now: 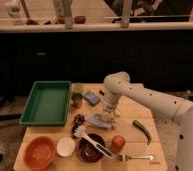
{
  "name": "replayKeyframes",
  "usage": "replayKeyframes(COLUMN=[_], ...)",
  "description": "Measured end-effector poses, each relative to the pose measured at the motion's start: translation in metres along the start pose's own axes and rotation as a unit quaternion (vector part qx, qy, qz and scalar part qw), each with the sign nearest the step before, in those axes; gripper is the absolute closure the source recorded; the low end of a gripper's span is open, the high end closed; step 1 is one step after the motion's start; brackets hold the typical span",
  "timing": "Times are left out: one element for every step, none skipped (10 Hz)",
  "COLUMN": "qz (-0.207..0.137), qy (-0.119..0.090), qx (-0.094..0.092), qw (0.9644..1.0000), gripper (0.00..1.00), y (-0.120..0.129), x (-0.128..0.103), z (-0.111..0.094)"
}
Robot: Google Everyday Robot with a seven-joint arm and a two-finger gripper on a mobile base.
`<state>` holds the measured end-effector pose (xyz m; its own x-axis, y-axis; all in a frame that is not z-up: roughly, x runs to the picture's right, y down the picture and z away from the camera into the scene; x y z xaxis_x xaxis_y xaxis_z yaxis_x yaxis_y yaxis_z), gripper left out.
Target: Place towel in table surface
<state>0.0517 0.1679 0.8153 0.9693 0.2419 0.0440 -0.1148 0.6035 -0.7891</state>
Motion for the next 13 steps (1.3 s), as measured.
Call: replayKeyframes(qz=[0.000, 0.002, 0.001, -0.001, -0.001, -0.002, -0.002, -0.002, -0.002, -0.002, -0.002, -0.002, -0.001], qy=[0.001, 0.002, 0.004, 0.003, 0.003, 0.004, 0.004, 0.003, 0.004, 0.004, 0.004, 0.004, 0.004], qx=[-0.002, -0.006, -0.010, -0.010, -0.010, -0.011, -0.011, -0.010, -0.010, -0.010, -0.010, -0.010, -0.010], qw=[1.0000, 1.0000, 0.9999, 0.9999, 0.9999, 0.9999, 0.9999, 0.9999, 0.9999, 0.9999, 0.9999, 0.9999, 0.9999], gripper=[1.00, 0.97, 0.97, 0.97, 0.97, 0.97, 0.97, 0.97, 0.97, 0.97, 0.97, 0.97, 0.97], y=[-0.0011, -0.0036, -0.0049, -0.0049, -0.0049, -0.0048, -0.0048, -0.0049, -0.0048, -0.0048, -0.0049, -0.0048, -0.0048], x=[0.0003, 0.0021, 0.0037, 0.0020, 0.0018, 0.0022, 0.0018, 0.0021, 0.0020, 0.0018, 0.0021, 0.0019, 0.0021], z=[0.0040, 0.0081, 0.0110, 0.0108, 0.0109, 0.0112, 0.0111, 0.0109, 0.0110, 0.0109, 0.0109, 0.0110, 0.0110])
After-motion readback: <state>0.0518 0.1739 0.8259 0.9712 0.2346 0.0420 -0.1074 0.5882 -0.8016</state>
